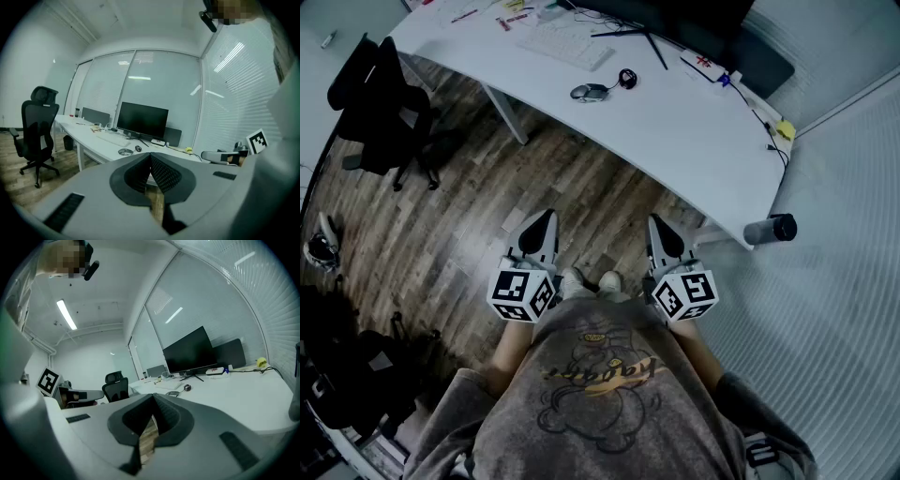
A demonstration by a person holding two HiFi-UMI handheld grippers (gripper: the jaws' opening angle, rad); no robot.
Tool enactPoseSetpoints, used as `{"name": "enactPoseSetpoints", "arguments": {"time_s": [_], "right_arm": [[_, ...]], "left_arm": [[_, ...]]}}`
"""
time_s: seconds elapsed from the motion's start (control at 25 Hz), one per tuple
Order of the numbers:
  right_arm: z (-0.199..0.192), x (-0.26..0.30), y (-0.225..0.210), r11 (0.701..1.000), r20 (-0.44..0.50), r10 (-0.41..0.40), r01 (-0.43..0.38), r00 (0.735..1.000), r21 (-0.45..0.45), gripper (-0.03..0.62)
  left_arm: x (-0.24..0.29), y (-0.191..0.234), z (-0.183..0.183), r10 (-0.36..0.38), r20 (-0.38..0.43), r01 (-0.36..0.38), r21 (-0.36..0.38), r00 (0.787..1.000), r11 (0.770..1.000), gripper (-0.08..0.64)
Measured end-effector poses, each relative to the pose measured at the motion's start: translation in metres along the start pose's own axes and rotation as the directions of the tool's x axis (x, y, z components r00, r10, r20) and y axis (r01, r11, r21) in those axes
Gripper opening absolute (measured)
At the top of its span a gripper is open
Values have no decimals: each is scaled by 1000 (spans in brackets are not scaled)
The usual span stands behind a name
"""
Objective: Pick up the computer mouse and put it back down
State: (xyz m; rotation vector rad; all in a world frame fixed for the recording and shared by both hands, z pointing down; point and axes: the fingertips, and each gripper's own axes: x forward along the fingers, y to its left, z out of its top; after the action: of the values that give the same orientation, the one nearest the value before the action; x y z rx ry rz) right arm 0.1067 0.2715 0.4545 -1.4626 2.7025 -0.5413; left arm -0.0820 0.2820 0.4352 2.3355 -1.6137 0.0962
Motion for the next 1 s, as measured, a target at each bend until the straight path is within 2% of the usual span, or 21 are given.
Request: {"name": "enactPoseSetpoints", "arguments": {"time_s": [0.2, 0.4, 1.0], "right_arm": [[1, 5, -5, 1000, -4, -7, 7, 1000, -1, -6], [4, 6, -9, 999, 6, -5, 4, 1000, 36, -6], [3, 32, -27, 999, 3, 32, -32, 999, 15, -5]], "left_arm": [[8, 2, 2, -3, -5, 3, 5, 1000, 1000, 15], [13, 2, 4, 1, -11, -1, 0, 1000, 1000, 15], [48, 8, 18, 19, 40, -17, -39, 999, 999, 15]]}}
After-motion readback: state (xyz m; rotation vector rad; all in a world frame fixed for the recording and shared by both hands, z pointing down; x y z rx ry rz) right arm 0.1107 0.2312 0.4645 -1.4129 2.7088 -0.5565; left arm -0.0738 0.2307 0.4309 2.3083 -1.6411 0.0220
